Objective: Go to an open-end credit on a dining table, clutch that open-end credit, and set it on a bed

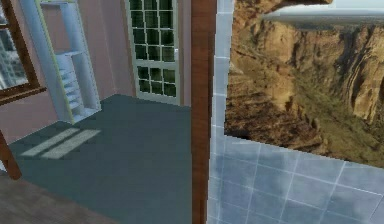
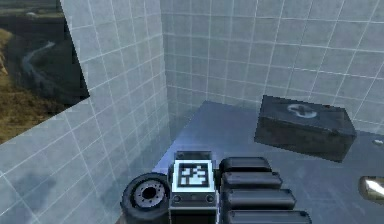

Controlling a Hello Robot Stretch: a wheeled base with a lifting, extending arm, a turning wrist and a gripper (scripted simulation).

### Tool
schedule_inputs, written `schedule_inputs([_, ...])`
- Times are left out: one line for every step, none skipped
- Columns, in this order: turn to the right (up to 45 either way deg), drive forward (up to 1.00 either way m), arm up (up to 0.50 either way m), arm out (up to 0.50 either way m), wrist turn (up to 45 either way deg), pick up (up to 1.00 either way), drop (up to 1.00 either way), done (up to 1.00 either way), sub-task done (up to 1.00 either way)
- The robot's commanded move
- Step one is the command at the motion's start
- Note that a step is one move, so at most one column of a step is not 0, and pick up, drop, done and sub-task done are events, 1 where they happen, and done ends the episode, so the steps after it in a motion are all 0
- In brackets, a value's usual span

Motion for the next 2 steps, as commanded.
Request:
schedule_inputs([-45.0,0.00,0.00,0.00,0.0,0.00,0.00,0.00,0.00])
schedule_inputs([-24.0,0.00,0.00,0.00,0.0,0.00,0.00,0.00,0.00])
